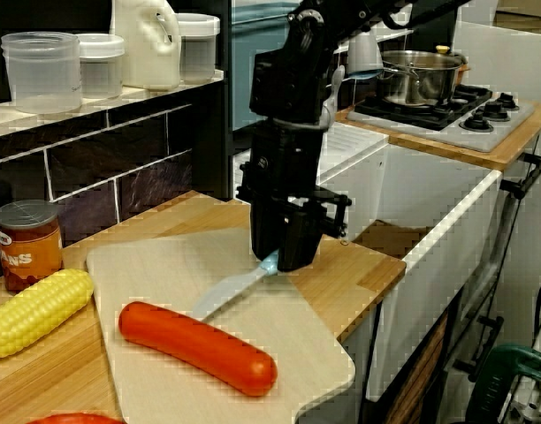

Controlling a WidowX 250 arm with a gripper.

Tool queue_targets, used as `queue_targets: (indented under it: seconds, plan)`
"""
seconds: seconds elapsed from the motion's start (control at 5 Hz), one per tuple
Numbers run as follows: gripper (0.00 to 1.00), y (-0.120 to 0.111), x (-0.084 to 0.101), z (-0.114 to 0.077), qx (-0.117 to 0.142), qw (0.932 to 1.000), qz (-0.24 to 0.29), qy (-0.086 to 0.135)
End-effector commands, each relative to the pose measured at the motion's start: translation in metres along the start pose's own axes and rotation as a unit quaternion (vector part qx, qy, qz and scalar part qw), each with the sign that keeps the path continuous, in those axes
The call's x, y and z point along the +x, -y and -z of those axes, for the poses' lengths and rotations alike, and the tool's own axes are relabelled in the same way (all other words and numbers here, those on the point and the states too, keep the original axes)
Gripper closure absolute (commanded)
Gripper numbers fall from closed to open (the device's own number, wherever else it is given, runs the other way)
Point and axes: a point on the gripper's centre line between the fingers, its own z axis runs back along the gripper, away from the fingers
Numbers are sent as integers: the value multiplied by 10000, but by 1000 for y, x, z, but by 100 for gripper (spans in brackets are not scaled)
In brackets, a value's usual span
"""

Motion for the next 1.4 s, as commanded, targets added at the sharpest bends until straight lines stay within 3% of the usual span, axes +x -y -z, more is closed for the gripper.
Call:
queue_targets:
  seconds: [0.0,0.4,0.8,1.2]
  plan:
    - [100,0,4,-35,-305,9994,-19,170]
    - [100,3,3,-39,-42,9997,54,240]
    - [100,12,2,-41,743,9952,268,577]
    - [100,13,3,-36,1196,9890,360,799]
